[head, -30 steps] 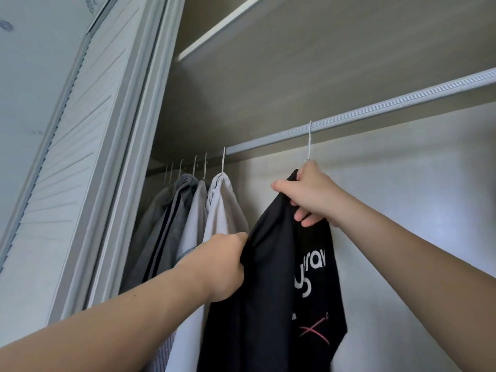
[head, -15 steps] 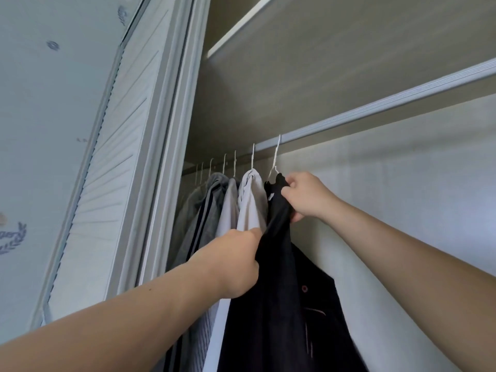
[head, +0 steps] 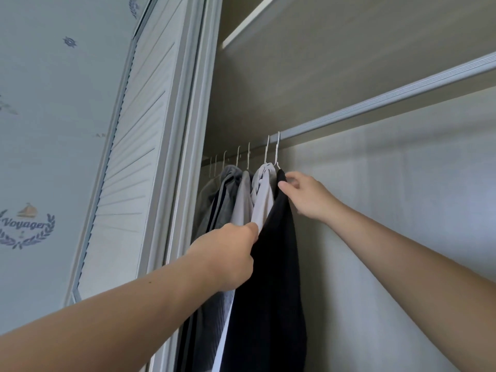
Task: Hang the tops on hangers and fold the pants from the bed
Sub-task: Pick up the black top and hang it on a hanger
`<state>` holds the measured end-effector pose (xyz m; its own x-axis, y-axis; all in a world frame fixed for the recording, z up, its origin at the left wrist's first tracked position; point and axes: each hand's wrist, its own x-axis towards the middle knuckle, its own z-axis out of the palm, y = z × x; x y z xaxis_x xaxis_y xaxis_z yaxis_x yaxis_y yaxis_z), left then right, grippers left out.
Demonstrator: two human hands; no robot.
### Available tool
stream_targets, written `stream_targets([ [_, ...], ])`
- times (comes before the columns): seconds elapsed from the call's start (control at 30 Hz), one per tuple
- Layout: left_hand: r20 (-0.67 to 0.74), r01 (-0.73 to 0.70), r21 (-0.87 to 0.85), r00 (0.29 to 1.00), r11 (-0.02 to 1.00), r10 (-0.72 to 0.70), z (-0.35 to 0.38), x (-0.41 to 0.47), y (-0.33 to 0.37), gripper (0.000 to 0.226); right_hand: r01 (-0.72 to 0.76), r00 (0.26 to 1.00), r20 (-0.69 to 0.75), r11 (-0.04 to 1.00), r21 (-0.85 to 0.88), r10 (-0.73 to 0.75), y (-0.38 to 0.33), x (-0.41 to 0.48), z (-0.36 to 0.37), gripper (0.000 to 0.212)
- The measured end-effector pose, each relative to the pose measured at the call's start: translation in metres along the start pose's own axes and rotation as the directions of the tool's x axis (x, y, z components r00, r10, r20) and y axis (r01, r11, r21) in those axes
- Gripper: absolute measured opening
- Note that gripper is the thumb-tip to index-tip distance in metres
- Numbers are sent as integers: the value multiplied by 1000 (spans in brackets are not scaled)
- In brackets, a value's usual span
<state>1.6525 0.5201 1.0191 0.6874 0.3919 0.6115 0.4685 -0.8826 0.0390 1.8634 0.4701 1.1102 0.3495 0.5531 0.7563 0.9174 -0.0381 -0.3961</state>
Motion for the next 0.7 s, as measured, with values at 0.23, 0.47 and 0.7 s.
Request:
stream_targets([
  [0.23, -268, -45, 224, 957, 974, 106, -24, -51, -39, 21, 316, 947, 53, 895, -315, -316, -45, -71, 24, 73],
  [0.47, -222, 201, 402, 968, 894, -117, -75, -165, -101, 74, 501, 864, 193, 832, -240, -464, -145, -155, 72, 78],
  [0.7, -237, 431, 438, 902, 789, -361, -141, -351, -161, 78, 655, 719, 336, 755, -36, -608, -280, -260, 141, 79],
])
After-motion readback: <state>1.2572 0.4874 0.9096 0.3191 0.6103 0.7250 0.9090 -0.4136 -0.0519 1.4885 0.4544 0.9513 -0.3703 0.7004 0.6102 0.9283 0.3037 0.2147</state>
